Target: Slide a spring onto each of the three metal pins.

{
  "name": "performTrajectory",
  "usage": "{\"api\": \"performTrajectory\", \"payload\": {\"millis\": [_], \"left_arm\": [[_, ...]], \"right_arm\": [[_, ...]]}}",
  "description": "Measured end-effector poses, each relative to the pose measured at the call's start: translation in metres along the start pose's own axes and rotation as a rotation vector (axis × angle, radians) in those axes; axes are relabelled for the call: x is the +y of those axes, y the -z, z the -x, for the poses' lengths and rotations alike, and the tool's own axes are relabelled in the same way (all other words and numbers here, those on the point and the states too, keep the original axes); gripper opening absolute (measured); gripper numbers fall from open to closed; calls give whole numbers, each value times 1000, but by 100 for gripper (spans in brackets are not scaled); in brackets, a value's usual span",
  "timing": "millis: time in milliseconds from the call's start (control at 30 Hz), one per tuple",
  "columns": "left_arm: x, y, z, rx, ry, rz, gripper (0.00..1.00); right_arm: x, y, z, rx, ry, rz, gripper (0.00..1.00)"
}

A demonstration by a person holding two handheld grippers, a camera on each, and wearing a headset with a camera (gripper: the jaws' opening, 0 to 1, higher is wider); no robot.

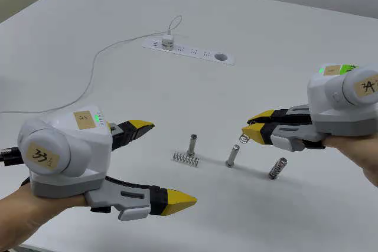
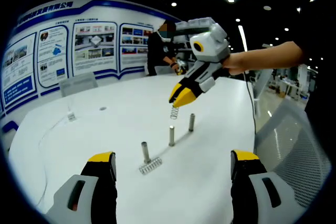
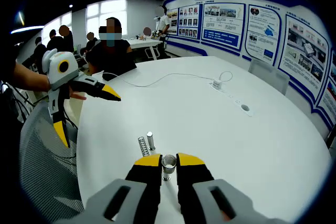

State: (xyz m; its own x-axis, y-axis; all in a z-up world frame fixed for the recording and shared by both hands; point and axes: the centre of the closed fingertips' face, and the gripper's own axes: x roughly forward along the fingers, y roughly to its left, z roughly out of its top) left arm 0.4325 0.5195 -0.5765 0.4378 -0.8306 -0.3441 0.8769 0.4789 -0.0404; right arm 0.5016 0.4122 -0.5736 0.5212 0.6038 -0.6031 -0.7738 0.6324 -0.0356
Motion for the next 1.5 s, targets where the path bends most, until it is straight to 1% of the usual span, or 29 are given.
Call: {"api": "performTrajectory", "payload": {"millis": [167,367,500,667,800,867,933,1167,1333,1500], "left_arm": [[0,2,2,5,-1,7,95],[0,5,4,16,-3,23,98],[0,3,5,2,-5,43,100],[3,5,5,12,-10,40,100],[3,5,5,12,-10,43,100],[3,5,6,8,-10,49,100],[3,2,6,-6,-6,61,100],[4,3,6,0,-13,58,100],[6,0,8,-12,-21,65,100],[8,0,10,-11,-26,68,100]], "right_arm": [[1,7,-8,20,-1,-6,11],[3,10,-15,29,-7,-17,11],[4,13,-17,40,-11,-18,11],[4,15,-20,49,-13,-11,11],[3,17,-22,56,-13,-9,11],[4,18,-23,61,-14,-8,11],[4,20,-24,67,-13,-9,11],[4,25,-29,82,-13,-3,11],[5,29,-32,93,-14,4,11],[6,32,-35,103,-16,9,11]]}}
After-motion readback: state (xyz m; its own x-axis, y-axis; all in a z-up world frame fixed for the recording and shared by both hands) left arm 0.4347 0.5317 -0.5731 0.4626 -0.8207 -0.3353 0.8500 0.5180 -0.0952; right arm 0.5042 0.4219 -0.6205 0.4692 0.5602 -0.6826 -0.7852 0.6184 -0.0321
